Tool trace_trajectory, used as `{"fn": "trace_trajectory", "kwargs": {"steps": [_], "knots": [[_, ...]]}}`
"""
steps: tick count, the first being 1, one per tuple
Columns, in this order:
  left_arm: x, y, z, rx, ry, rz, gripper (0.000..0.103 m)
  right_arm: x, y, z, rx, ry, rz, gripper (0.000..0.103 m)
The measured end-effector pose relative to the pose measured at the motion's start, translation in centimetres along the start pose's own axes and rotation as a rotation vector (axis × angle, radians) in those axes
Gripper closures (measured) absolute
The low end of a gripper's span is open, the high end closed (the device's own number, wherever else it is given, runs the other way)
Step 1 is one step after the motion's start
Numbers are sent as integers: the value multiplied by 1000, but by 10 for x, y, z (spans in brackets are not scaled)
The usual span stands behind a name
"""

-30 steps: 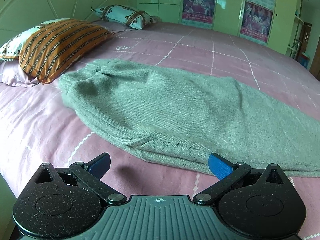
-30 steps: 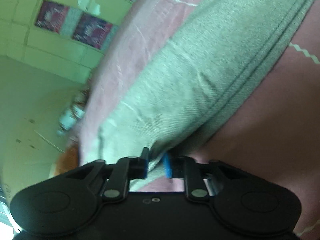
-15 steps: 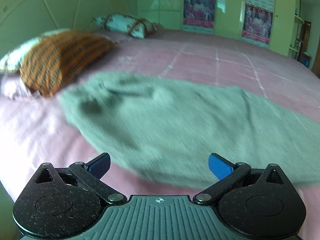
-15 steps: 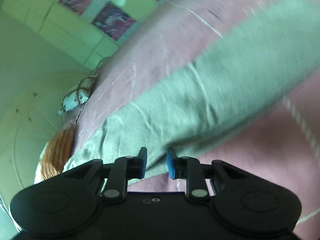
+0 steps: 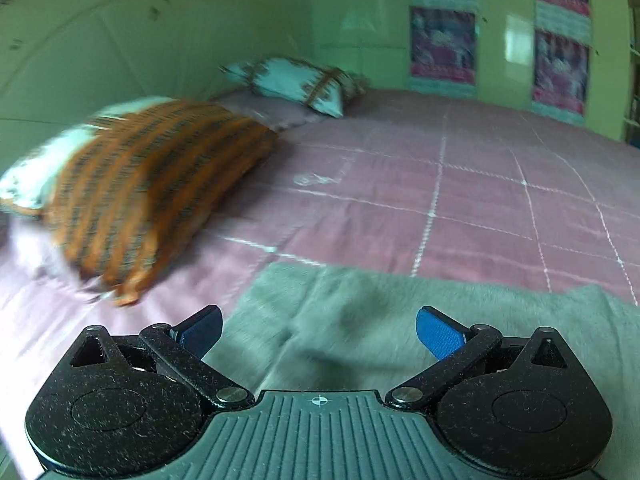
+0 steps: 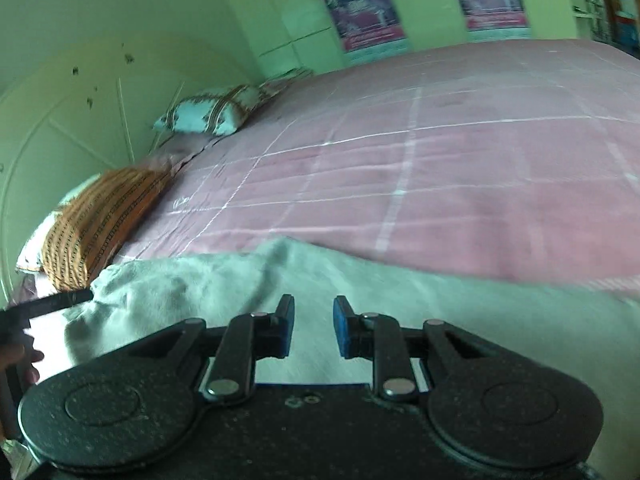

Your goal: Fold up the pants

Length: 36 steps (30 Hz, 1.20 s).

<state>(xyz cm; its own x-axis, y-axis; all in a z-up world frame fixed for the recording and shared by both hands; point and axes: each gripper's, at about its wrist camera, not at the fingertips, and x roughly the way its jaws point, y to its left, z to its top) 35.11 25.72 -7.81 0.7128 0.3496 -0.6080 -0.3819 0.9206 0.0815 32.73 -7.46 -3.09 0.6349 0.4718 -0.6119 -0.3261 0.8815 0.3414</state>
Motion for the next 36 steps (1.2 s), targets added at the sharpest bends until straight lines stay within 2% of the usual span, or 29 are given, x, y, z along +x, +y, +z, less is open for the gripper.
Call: {"fn": "trace_trajectory", "kwargs": {"steps": [3, 4, 5, 6, 7, 8, 9, 12, 13, 15, 17, 19, 21, 23, 25, 28, 31, 33, 36], "knots": [[35, -14, -2, 33, 70, -25, 0, 37, 16, 3, -1, 52, 28, 89], [41, -19, -7, 80, 73, 24, 0, 50, 22, 1, -13, 79, 34, 89], [48, -21, -13, 121, 78, 104, 0, 64, 29, -2, -38, 115, 38, 89], [54, -13, -20, 85, 90, 110, 0, 78, 35, -5, -89, 149, -3, 94], [57, 0, -24, 7, 108, 80, 0, 86, 36, -7, -129, 146, -64, 102], [58, 10, -27, -52, 120, 50, 0, 89, 33, -6, -122, 133, -97, 103], [57, 14, -28, -66, 118, 34, 0, 90, 26, -2, -89, 123, -121, 103], [42, 11, -19, -42, 91, 54, 0, 72, 13, 9, -27, 108, -93, 103], [34, 12, -17, -47, 69, 57, 0, 52, 7, 12, -22, 48, -88, 86], [19, 3, -15, -36, 23, 12, 0, 17, -11, 9, -23, -27, -106, 82], [15, -12, -14, -3, 6, -20, 0, 3, -31, 4, -16, -17, -145, 81], [16, -38, -17, 52, 9, -53, 0, 8, -42, 0, -16, 43, -160, 85], [18, -53, -21, 89, 24, -15, 0, 14, -43, 1, -35, 65, -168, 85], [15, -45, -23, 50, 35, -5, 0, 7, -38, 9, -40, 15, -88, 85], [0, -25, -27, 25, 8, 88, 0, 11, -28, 22, -74, -3, -26, 84], [-16, 21, -33, -77, -13, 199, 0, 39, -17, 39, -153, 44, 29, 82], [-15, 57, -40, -142, 31, 280, 0, 64, -11, 50, -178, 58, 58, 82], [-16, 73, -47, -228, 50, 254, 0, 78, -7, 54, -175, 76, 88, 82], [-18, 71, -52, -258, 48, 249, 0, 97, 5, 55, -210, 114, 112, 82]]}}
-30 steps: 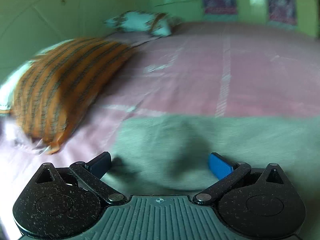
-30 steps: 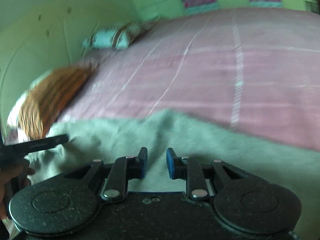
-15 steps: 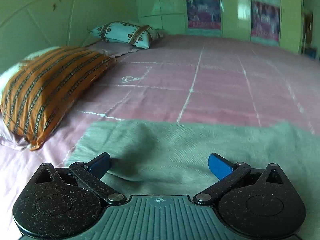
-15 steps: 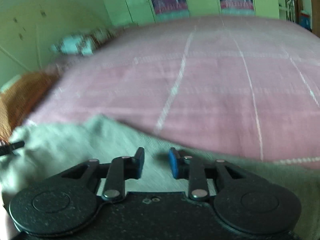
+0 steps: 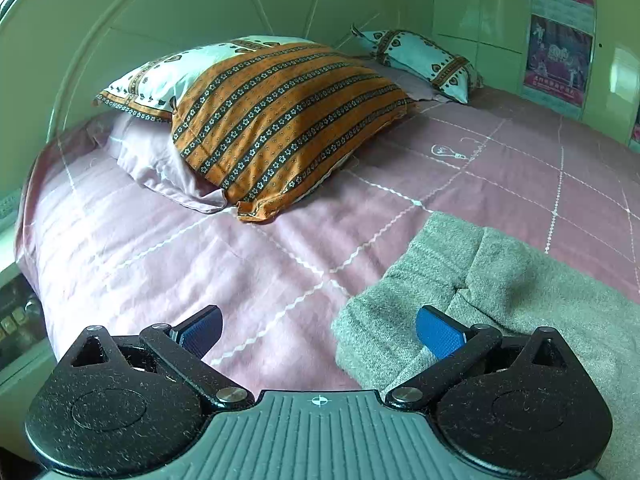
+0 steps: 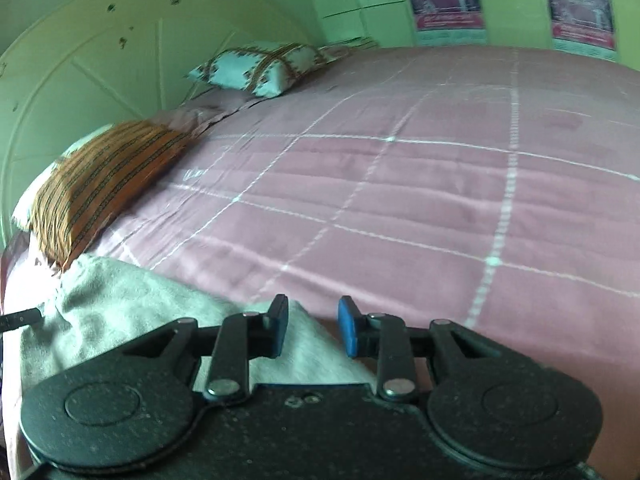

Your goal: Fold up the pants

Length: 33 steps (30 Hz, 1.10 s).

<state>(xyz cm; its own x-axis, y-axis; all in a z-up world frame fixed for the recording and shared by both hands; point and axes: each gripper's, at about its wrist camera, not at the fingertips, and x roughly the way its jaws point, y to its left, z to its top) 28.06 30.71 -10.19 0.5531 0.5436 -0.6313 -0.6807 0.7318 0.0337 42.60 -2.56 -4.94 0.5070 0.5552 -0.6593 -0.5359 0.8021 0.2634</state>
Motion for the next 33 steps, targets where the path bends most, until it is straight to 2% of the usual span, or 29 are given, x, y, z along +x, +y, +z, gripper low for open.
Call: {"fn": "trace_trajectory", "kwargs": {"steps": [2, 4, 5, 7, 8, 9, 10, 12, 14, 16, 17, 19, 21, 22, 23, 24, 26, 27, 30, 33], "knots": [[-2, 3, 1, -55, 9, -30, 2, 14, 4, 3, -23, 37, 10, 80], [0, 6, 3, -88, 15, -54, 9, 22, 7, 5, -53, 57, 6, 79], [2, 4, 4, -83, 21, -51, 17, 23, 8, 5, -67, 60, 7, 79], [9, 4, 2, -103, 41, -89, 42, 24, 10, 4, -76, 90, 50, 81], [12, 3, 1, -121, 45, -122, 61, 26, 11, 3, -75, 105, 76, 85], [15, 0, 0, -123, 46, -140, 68, 25, 13, 2, -81, 97, 77, 90], [15, -5, -1, -106, 37, -124, 70, 26, 16, 1, -96, 94, 66, 96], [12, -7, -1, -100, 10, -114, 82, 28, 21, -2, -116, 95, 47, 101], [4, 3, 4, -148, -22, -123, 87, 22, 27, -1, -139, 59, 18, 102], [-3, 9, 6, -133, -41, -123, 87, 12, 26, 4, -118, -1, 16, 103], [3, 8, 3, -109, -16, -114, 87, 11, 26, 4, -113, -21, 12, 103], [17, 14, -5, -124, 24, -117, 86, 36, 25, -7, -133, 68, -43, 103], [18, 16, -5, -122, 29, -121, 82, 43, 29, -11, -139, 64, -86, 99], [16, 16, -2, -106, 27, -116, 80, 40, 32, -8, -133, 61, -112, 91], [11, 16, 3, -99, 26, -105, 75, 33, 33, -5, -123, 40, -129, 90], [3, 18, 8, -107, 10, -89, 63, 16, 32, -2, -106, -16, -140, 91], [-22, 17, 15, -85, -71, -39, 53, -22, 23, -3, -62, -103, -138, 90], [-32, 13, 18, -64, -94, -53, 52, -38, 18, -5, -48, -113, -143, 91], [-52, -25, 17, 39, -121, -157, 52, -86, 7, -29, -13, -150, -225, 89], [-53, -75, 2, 160, -91, -262, 48, -127, 0, -67, 39, -174, -303, 89]]}}
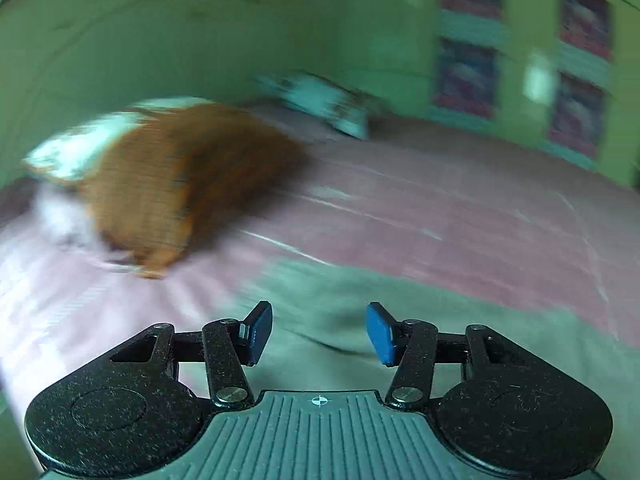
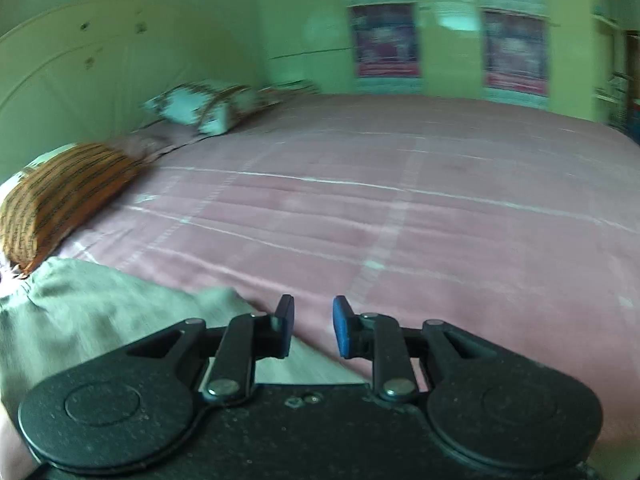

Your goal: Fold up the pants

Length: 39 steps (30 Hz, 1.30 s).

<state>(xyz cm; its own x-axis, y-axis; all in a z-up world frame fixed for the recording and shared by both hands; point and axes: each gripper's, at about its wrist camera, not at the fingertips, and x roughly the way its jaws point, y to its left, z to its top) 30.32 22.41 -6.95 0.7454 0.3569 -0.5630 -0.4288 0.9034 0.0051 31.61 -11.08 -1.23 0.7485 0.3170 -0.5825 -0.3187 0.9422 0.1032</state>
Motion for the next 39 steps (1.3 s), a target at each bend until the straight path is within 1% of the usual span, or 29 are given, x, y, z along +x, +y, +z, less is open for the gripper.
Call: {"fn": "trace_trajectory", "kwargs": {"steps": [1, 2, 3, 4, 5, 6, 7, 8, 9, 11, 13, 14, 15, 17, 18, 21, 23, 24, 27, 29, 30, 31, 32, 33, 34, 35, 36, 37, 39], "knots": [[8, -13, -7, 33, 29, -32, 48, -11, -6, -12, 20, 2, -18, 88], [16, -24, -15, 78, 59, -41, 46, -19, -13, -27, 18, 21, -33, 88], [26, -31, -24, 116, 99, -28, 45, -19, -20, -36, -11, 54, -74, 90], [37, -33, -35, 126, 148, -14, 44, -13, -33, -47, -25, 124, -162, 90], [39, -29, -42, 114, 136, -26, 43, -9, -54, -56, 20, 175, -205, 94], [38, -25, -46, 98, 117, -39, 43, -21, -80, -59, 128, 145, -184, 98], [36, -23, -45, 91, 121, -44, 43, -35, -99, -59, 201, 117, -204, 95], [33, -23, -42, 90, 131, -46, 43, -56, -121, -60, 266, 59, -245, 91], [31, -22, -41, 85, 139, -47, 42, -73, -139, -62, 312, 10, -268, 88], [29, -23, -41, 89, 152, -51, 40, -110, -185, -72, 444, -75, -307, 88], [28, -27, -45, 109, 150, -42, 37, -148, -240, -92, 627, -136, -337, 87], [28, -29, -46, 107, 150, -41, 33, -166, -264, -105, 717, -160, -360, 87], [30, -29, -48, 101, 149, -42, 29, -182, -281, -119, 788, -182, -373, 87], [28, -34, -48, 104, 151, -28, 27, -211, -305, -147, 911, -211, -382, 86], [27, -36, -48, 107, 155, -27, 25, -218, -308, -157, 940, -214, -380, 85], [19, -42, -50, 109, 155, -20, 24, -227, -310, -181, 998, -211, -361, 84], [13, -44, -54, 125, 155, -24, 24, -226, -310, -191, 1039, -247, -346, 84], [11, -44, -55, 130, 156, -27, 23, -226, -312, -196, 1058, -265, -325, 84], [7, -40, -59, 128, 157, -41, 20, -209, -317, -196, 1104, -248, -268, 84], [6, -38, -60, 122, 157, -47, 20, -196, -319, -192, 1095, -226, -281, 84], [6, -38, -61, 121, 156, -48, 20, -197, -320, -190, 1094, -225, -285, 85], [5, -38, -62, 122, 154, -48, 19, -199, -321, -189, 1087, -231, -291, 97], [6, -38, -62, 125, 153, -47, 19, -202, -317, -185, 1057, -246, -290, 99], [6, -38, -62, 129, 151, -47, 19, -208, -312, -180, 1021, -267, -290, 103], [6, -38, -63, 132, 150, -49, 18, -210, -307, -176, 985, -260, -318, 103], [7, -38, -64, 131, 148, -52, 18, -212, -303, -180, 971, -243, -339, 103], [7, -38, -64, 132, 147, -53, 17, -214, -302, -184, 987, -231, -352, 96], [7, -38, -64, 135, 146, -54, 17, -215, -302, -188, 1019, -229, -370, 85], [7, -38, -64, 136, 146, -56, 17, -220, -302, -199, 1083, -252, -350, 77]]}}
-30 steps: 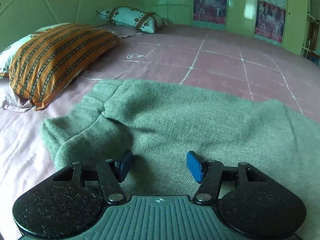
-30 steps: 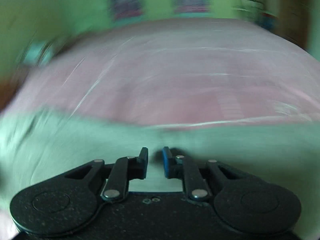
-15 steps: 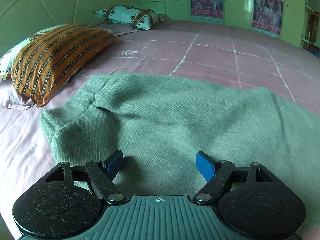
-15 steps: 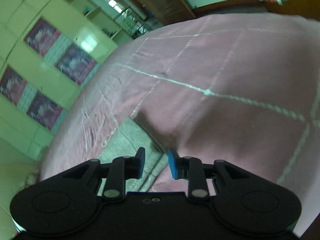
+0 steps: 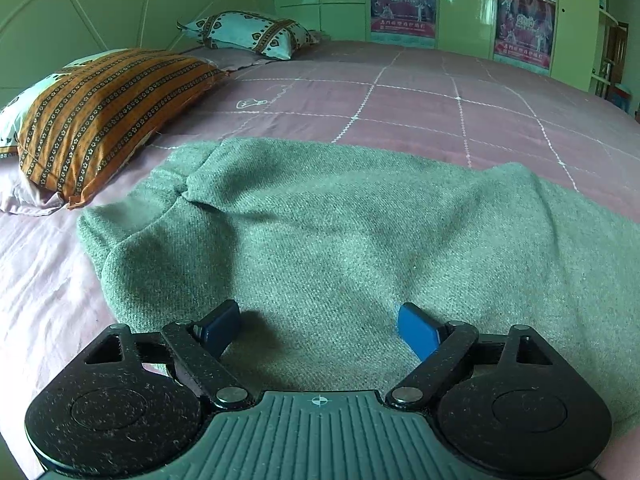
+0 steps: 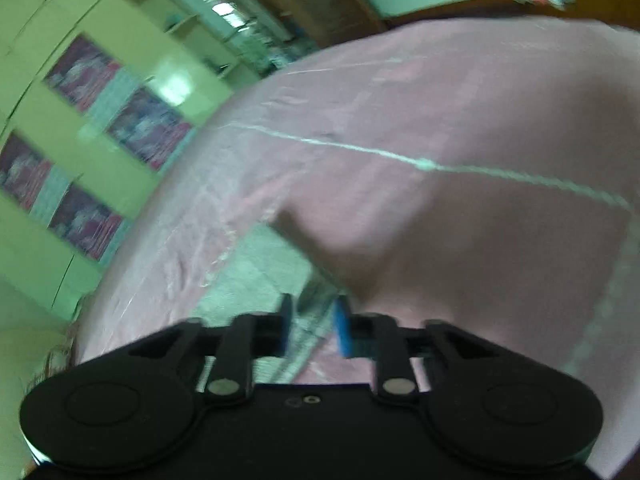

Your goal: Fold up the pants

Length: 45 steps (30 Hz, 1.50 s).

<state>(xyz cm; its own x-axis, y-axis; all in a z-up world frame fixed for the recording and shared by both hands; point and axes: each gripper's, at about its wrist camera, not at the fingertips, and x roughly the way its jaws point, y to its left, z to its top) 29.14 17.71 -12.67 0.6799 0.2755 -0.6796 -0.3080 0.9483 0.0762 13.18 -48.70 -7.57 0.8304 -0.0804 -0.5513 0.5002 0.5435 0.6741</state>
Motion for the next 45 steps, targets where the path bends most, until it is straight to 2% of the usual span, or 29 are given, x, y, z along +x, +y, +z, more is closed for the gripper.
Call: {"fn": "trace_trajectory", "kwargs": {"steps": [2, 4, 5, 6, 7, 8, 11, 13, 14, 16, 17, 19, 20, 21, 25, 27, 29, 32, 36, 38, 40, 43, 45], "knots": [[-2, -1, 2, 3, 7, 7, 17, 2, -6, -4, 43, 12, 31, 68], [-4, -4, 2, 13, 6, 14, 17, 13, -3, -5, 39, 32, 46, 52], [-4, -5, 0, 26, 5, 18, 16, 18, 1, -6, 21, 34, 40, 50], [-2, -5, -1, 34, 7, 21, 15, 23, 7, -6, -7, 41, 26, 72], [-1, -5, 0, 36, 13, 22, 14, 31, 16, -4, -34, 79, 30, 99], [0, -4, 1, 37, 21, 22, 12, 31, 29, -2, -78, 78, 41, 96], [4, -2, 2, 38, 27, 22, 7, 3, 82, 20, -200, -14, 188, 97], [4, -1, 1, 39, 23, 20, 7, -20, 98, 31, -237, -75, 270, 97], [4, -1, 0, 41, 21, 20, 6, -29, 97, 34, -251, -101, 273, 98], [4, -1, -2, 39, 13, 17, 5, -31, 77, 34, -222, -104, 249, 98], [4, -2, -2, 39, 10, 18, 5, -22, 57, 30, -199, -85, 201, 98], [5, -3, -2, 49, 12, 22, 4, 12, 12, 17, -93, 25, 62, 97], [5, -2, -1, 52, 16, 22, 4, 27, -10, 9, -21, 83, 25, 97], [6, -2, 0, 54, 21, 20, 3, 25, -18, 4, 10, 61, 61, 97], [3, 1, 6, 50, 24, 21, 2, 10, 4, 6, -82, 25, 19, 90], [-9, -2, 15, 42, -24, 39, 2, -10, 9, 7, -109, -42, 7, 89], [-18, -14, 27, 50, -90, 9, 2, -25, 25, 6, -202, -121, -44, 91], [-12, -54, 51, 113, -122, -74, 2, -5, 61, 6, -291, -80, 17, 91], [10, -133, 73, 249, -111, -225, 2, 59, 154, -40, -547, 48, 74, 91], [18, -171, 73, 325, -117, -267, 2, 98, 204, -84, -687, 160, 97, 91], [29, -198, 73, 377, -108, -293, 2, 125, 241, -126, -804, 228, 140, 90], [41, -217, 70, 431, -87, -291, 2, 160, 276, -186, -948, 377, 189, 93], [46, -208, 71, 418, -77, -287, 2, 159, 280, -203, -1032, 382, 195, 93]]}}
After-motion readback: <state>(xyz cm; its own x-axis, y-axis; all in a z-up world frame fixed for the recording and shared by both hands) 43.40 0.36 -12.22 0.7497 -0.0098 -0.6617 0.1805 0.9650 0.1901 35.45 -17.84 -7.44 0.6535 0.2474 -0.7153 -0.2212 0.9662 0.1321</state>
